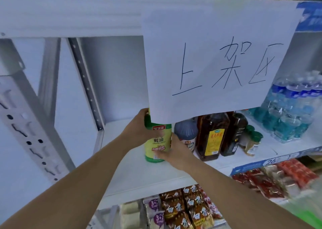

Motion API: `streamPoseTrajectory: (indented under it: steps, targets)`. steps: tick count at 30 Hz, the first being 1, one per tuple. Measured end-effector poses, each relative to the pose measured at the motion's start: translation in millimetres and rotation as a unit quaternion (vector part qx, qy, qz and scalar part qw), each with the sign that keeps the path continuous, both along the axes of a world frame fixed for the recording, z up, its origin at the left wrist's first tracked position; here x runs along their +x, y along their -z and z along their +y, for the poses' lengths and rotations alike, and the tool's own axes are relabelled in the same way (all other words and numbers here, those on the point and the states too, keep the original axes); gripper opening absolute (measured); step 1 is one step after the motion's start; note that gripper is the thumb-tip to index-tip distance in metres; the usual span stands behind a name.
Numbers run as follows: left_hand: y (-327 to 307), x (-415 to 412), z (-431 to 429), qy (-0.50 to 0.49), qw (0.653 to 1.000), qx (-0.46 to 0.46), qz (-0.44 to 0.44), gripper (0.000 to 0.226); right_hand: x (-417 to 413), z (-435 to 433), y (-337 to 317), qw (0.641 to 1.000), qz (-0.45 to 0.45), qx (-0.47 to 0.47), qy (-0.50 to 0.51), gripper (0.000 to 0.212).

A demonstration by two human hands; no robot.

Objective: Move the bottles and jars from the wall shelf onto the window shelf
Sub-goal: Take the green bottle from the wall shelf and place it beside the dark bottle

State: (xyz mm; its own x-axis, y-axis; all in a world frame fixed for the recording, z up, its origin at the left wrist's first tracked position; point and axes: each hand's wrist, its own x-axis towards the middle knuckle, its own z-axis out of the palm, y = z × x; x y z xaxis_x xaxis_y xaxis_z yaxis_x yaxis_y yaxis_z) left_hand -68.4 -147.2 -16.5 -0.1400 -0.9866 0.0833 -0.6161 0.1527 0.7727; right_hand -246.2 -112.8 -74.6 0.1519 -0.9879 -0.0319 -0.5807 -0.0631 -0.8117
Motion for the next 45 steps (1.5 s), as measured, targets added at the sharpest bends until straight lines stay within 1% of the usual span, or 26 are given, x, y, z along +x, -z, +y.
streamPoseTrajectory:
  steps: [4,8,11,13,15,18,19,21,23,26,28,30,34,40,45]
  targets:
    - [8.1,4.6,-14.7,0.006,1.0,0.007,-0.02,0.092,6.6,-14.0,14.6,0.999,0.009,-0.005,0.035,0.07]
    - [5.3,3.0,-12.9,0.004,1.0,0.003,-0.004,0.088,9.9,-20.6,17.0,0.998,0.013,-0.013,0.053,0.068]
    - [2.7,3.2,-6.9,-0.006,1.0,0.004,0.018,0.077,7.1,-20.9,17.7,0.999,-0.009,-0.013,0.05,0.062]
    - [0.9,3.8,0.3,-0.008,1.0,0.003,0.015,0.071,2.0,-20.6,20.5,0.999,-0.041,-0.002,0.032,0.061]
    - [-2.0,3.8,10.9,-0.001,1.0,0.002,0.009,0.069,-3.2,-17.5,21.2,0.996,-0.091,0.024,0.009,0.068]
    - [-6.7,4.0,32.8,0.009,1.0,0.006,0.008,0.06,-9.3,-11.7,27.7,0.984,-0.166,0.057,-0.031,0.091]
    - [-8.1,4.2,42.0,0.013,1.0,0.006,0.005,0.059,-10.2,-8.8,31.6,0.979,-0.186,0.062,-0.055,0.095]
    - [-10.3,5.3,60.3,0.017,1.0,0.005,0.005,0.061,-10.9,0.7,35.4,0.972,-0.207,0.064,-0.089,0.101]
    - [-13.8,7.2,79.9,0.013,1.0,0.002,0.012,0.061,-10.5,12.9,33.6,0.969,-0.22,0.062,-0.093,0.101]
    - [-19.0,12.0,117.3,0.002,1.0,-0.005,0.024,0.055,-7.8,40.5,24.9,0.969,-0.212,0.06,-0.111,0.1]
    - [-22.5,17.5,146.6,-0.006,0.999,-0.009,0.03,0.053,-2.1,63.6,19.0,0.973,-0.187,0.044,-0.132,0.093]
    - [-26.5,26.1,177.1,-0.022,0.999,-0.014,0.042,0.052,6.2,88.9,11.4,0.973,-0.167,0.028,-0.158,0.086]
    - [-32.9,50.5,237.1,-0.062,0.996,-0.022,0.061,0.054,33.6,130.6,1.4,0.966,-0.154,0.008,-0.208,0.079]
    - [-41.0,101.9,314.4,-0.126,0.99,-0.03,0.057,0.052,98.6,178.3,-1.6,0.945,-0.168,0.018,-0.281,0.08]
    - [-48.0,163.9,375.0,-0.184,0.98,-0.046,0.054,0.049,173.9,212.4,-11.0,0.922,-0.171,0.029,-0.347,0.082]
